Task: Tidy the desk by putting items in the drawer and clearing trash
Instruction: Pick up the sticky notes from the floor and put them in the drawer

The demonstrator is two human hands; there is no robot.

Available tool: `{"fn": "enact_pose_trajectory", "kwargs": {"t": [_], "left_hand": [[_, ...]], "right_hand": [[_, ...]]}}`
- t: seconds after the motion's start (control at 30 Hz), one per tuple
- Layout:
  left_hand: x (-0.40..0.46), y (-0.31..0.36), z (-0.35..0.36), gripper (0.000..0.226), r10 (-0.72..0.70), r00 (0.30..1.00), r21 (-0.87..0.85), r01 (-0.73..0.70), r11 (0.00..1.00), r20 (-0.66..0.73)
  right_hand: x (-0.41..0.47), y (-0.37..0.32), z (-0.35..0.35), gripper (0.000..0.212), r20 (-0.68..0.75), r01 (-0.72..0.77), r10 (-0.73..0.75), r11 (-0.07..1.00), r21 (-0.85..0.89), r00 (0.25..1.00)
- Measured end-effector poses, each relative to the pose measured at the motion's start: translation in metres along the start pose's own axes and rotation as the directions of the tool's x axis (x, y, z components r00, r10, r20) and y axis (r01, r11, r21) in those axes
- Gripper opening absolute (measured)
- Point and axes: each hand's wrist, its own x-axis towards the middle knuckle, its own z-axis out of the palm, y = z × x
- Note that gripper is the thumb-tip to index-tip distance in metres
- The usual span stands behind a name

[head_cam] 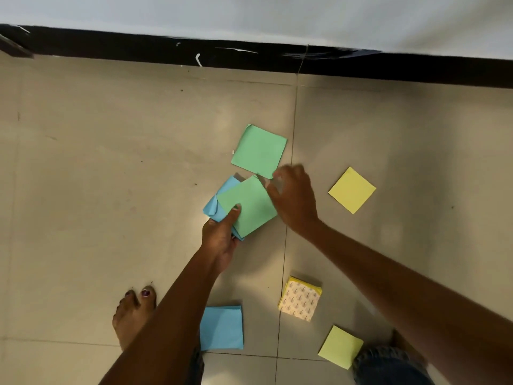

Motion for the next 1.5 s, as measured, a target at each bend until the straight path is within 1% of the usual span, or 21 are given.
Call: {"fn": "enact_pose_trajectory", "kwargs": {"t": [0.1, 0.17, 0.23, 0.37, 0.43, 0.5, 0.57, 0.6, 0.63, 0.7, 0.77, 0.83, 0.93, 1.0, 1.03, 1.07, 1.13, 1.23, 1.33, 1.43, 1.5], "left_hand": [[0.007, -0.001, -0.011, 0.021, -0.001, 1.0, 0.006, 0.001, 1.0, -0.03], [0.01, -0.002, -0.018, 0.022, -0.006, 0.999, -0.004, 0.006, 1.0, -0.031], [0.012, -0.004, -0.023, 0.024, -0.011, 0.999, -0.002, 0.011, 1.0, -0.035], [0.009, -0.008, -0.028, 0.02, -0.038, 0.998, 0.013, 0.039, 0.999, -0.051], [0.006, -0.009, -0.027, 0.02, -0.046, 0.997, 0.019, 0.047, 0.999, -0.065], [0.005, -0.008, -0.026, 0.018, -0.042, 0.995, 0.012, 0.043, 0.999, -0.088], [0.004, -0.005, -0.023, 0.012, -0.027, 0.992, -0.007, 0.027, 1.0, -0.122], [0.004, -0.004, -0.023, 0.011, -0.026, 0.991, -0.024, 0.023, 0.999, -0.131], [0.003, -0.002, -0.023, 0.009, -0.027, 0.993, -0.045, 0.021, 0.999, -0.118], [-0.001, -0.001, -0.022, 0.015, -0.023, 0.999, -0.061, 0.021, 0.998, -0.033], [-0.006, -0.005, -0.021, 0.034, -0.011, 1.0, 0.048, 0.01, 0.999, 0.005], [-0.011, -0.012, -0.024, 0.035, 0.052, 0.99, 0.162, -0.031, 0.986, -0.128], [-0.015, -0.014, -0.038, 0.03, 0.129, 0.941, 0.137, -0.09, 0.986, -0.313], [-0.013, -0.013, -0.052, 0.031, 0.14, 0.923, 0.112, -0.106, 0.988, -0.357], [-0.013, -0.011, -0.058, 0.032, 0.148, 0.922, 0.121, -0.111, 0.986, -0.359], [-0.013, -0.011, -0.064, 0.032, 0.162, 0.922, 0.14, -0.119, 0.983, -0.351], [-0.01, -0.01, -0.075, 0.033, 0.188, 0.925, 0.179, -0.134, 0.975, -0.329], [-0.007, -0.015, -0.092, 0.041, 0.209, 0.933, 0.225, -0.145, 0.963, -0.293], [-0.01, -0.026, -0.105, 0.04, 0.223, 0.93, 0.275, -0.141, 0.951, -0.294], [-0.022, -0.038, -0.107, 0.036, 0.228, 0.92, 0.342, -0.112, 0.933, -0.32], [-0.029, -0.044, -0.104, 0.034, 0.208, 0.924, 0.367, -0.082, 0.927, -0.32]], "right_hand": [[0.046, -0.009, 0.005, 0.043, -0.047, 0.039, -0.046, 0.988, -0.149, 0.998], [0.073, -0.014, 0.008, 0.063, 0.049, 0.054, -0.044, 0.975, -0.218, 0.998], [0.089, -0.016, 0.013, 0.074, 0.119, 0.039, -0.006, 0.961, -0.274, 0.993], [0.082, -0.01, 0.016, 0.051, 0.101, -0.118, 0.156, 0.942, -0.314, 0.982], [0.061, -0.003, 0.014, 0.037, 0.094, -0.151, 0.17, 0.972, -0.18, 0.981], [0.029, 0.001, 0.011, 0.028, 0.046, -0.22, 0.215, 0.956, 0.196, 0.976], [-0.008, -0.002, 0.005, 0.021, 0.075, -0.314, 0.339, 0.735, 0.601, 0.938], [-0.026, -0.002, 0.006, 0.019, 0.133, -0.345, 0.359, 0.632, 0.694, 0.924], [-0.042, -0.001, 0.009, 0.018, 0.189, -0.372, 0.347, 0.599, 0.709, 0.919], [-0.07, 0.003, 0.02, 0.018, 0.267, -0.407, 0.307, 0.658, 0.634, 0.913], [-0.091, 0.003, 0.032, 0.023, 0.308, -0.42, 0.287, 0.685, 0.596, 0.907], [-0.105, 0.0, 0.044, 0.03, 0.33, -0.399, 0.247, 0.724, 0.562, 0.911], [-0.137, -0.003, 0.064, 0.031, 0.351, -0.391, 0.247, 0.812, 0.434, 0.903], [-0.168, 0.004, 0.081, 0.03, 0.282, -0.249, 0.176, 0.936, 0.248, 0.943], [-0.182, 0.01, 0.092, 0.034, 0.284, -0.119, 0.081, 0.986, 0.118, 0.955], [-0.193, 0.013, 0.101, 0.041, 0.355, 0.002, 0.01, 1.0, -0.031, 0.935], [-0.207, 0.012, 0.115, 0.06, 0.513, 0.191, -0.016, 0.938, -0.29, 0.858], [-0.219, 0.002, 0.128, 0.068, 0.515, 0.295, -0.026, 0.843, -0.449, 0.857], [-0.223, 0.0, 0.129, 0.062, 0.53, 0.244, 0.028, 0.866, -0.436, 0.847], [-0.223, 0.019, 0.121, 0.035, 0.559, 0.194, 0.067, 0.899, -0.393, 0.826], [-0.22, 0.035, 0.103, 0.031, 0.527, 0.047, 0.121, 0.955, -0.293, 0.841]]}}
